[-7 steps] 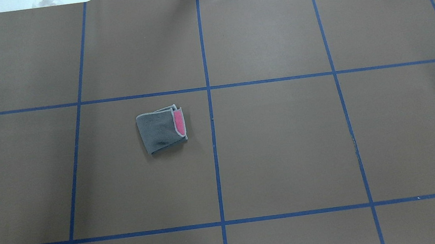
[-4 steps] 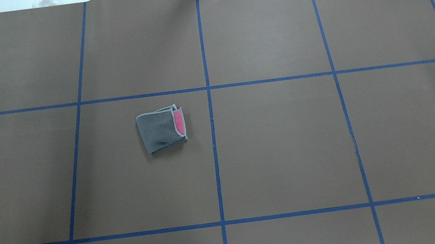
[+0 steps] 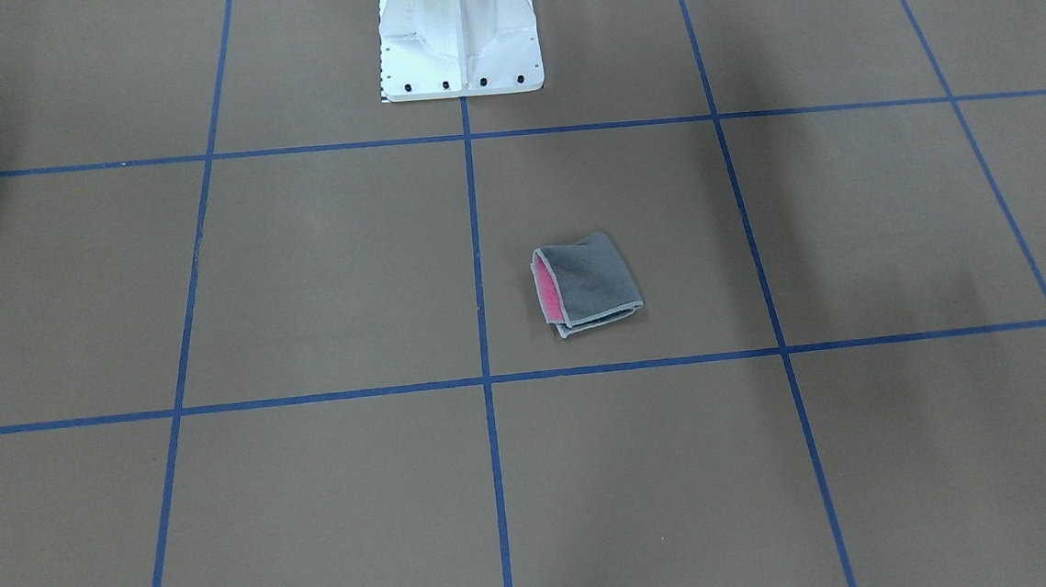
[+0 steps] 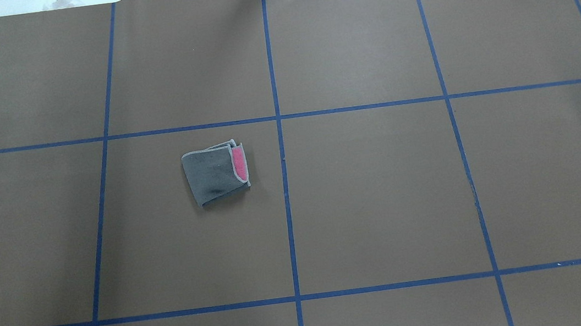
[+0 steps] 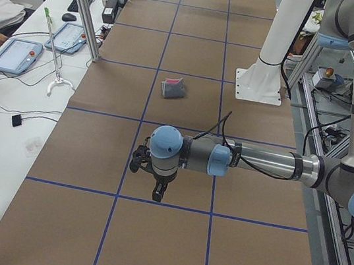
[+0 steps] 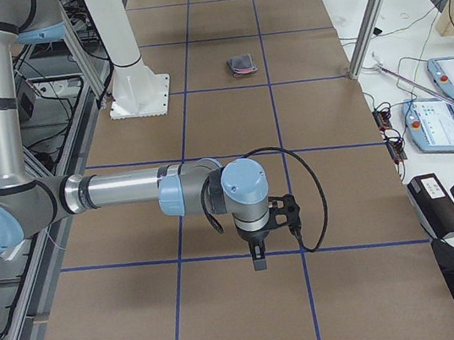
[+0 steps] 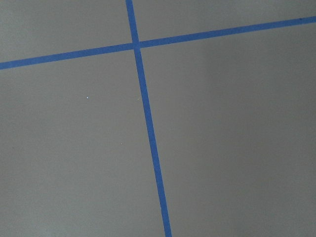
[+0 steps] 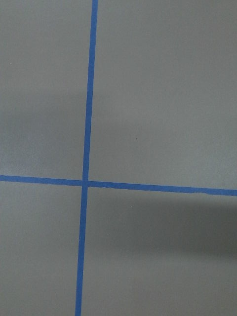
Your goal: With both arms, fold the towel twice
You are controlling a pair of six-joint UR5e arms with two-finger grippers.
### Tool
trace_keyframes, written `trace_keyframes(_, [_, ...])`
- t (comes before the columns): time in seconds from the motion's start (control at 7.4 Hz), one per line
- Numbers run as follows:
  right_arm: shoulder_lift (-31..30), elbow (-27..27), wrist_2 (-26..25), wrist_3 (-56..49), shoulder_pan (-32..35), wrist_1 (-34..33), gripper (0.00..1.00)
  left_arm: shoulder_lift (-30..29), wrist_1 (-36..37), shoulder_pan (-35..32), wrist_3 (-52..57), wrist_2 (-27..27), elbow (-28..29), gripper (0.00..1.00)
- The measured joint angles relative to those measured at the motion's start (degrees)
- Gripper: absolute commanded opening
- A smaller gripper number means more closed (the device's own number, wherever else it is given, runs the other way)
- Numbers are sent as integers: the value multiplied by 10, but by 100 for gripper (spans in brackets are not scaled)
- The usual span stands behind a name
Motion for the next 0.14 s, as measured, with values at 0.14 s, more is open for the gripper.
trace_keyframes(0.14, [-1,0,0,0,0,0,100,0,0,0,0,0,0,100])
